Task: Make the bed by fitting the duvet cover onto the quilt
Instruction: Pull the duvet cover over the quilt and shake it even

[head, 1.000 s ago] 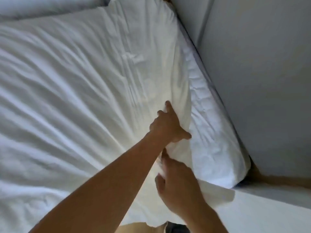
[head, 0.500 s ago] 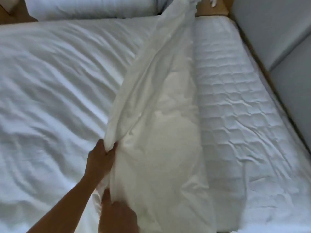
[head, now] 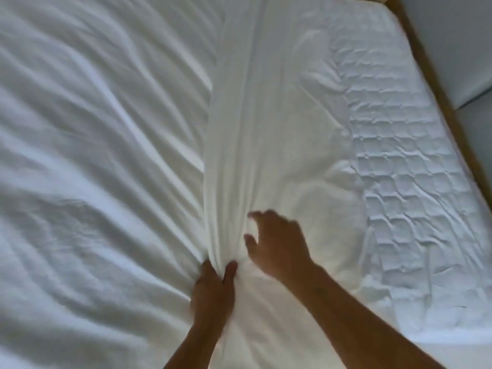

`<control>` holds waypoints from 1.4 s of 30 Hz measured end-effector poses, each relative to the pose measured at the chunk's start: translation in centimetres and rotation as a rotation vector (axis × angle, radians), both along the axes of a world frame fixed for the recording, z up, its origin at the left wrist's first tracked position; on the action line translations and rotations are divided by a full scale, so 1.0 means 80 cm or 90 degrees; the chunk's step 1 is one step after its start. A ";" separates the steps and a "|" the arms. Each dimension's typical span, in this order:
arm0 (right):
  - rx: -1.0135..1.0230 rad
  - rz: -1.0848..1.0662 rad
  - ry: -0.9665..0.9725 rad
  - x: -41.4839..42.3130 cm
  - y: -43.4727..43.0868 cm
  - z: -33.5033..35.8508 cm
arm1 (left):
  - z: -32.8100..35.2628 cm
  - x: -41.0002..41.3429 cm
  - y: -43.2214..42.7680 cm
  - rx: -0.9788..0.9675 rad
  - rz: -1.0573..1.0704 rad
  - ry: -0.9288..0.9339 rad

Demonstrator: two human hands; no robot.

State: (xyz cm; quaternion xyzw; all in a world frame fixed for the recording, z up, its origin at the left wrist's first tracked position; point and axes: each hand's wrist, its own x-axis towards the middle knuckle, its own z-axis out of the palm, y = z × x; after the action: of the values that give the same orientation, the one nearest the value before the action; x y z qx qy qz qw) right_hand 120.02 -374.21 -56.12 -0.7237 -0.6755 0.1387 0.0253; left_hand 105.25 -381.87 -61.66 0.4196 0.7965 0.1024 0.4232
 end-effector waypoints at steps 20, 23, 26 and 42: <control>-0.258 0.122 -0.070 0.082 0.278 -0.084 | 0.030 0.046 0.115 0.028 0.115 0.087; -0.271 0.121 -0.077 0.078 0.282 -0.110 | 0.028 0.031 0.267 0.097 0.140 -0.020; -0.292 0.129 -0.092 0.086 0.284 -0.106 | 0.019 0.061 0.373 0.092 0.089 -0.041; -0.191 0.036 -0.062 0.239 0.665 -0.047 | -0.011 0.104 0.628 0.152 0.093 0.145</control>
State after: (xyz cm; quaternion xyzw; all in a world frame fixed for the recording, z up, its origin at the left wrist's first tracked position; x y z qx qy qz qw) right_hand 139.16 -321.00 -59.92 -0.7060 -0.6676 0.2037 -0.1200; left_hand 113.53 -331.62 -62.54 0.4167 0.8498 0.1782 0.2692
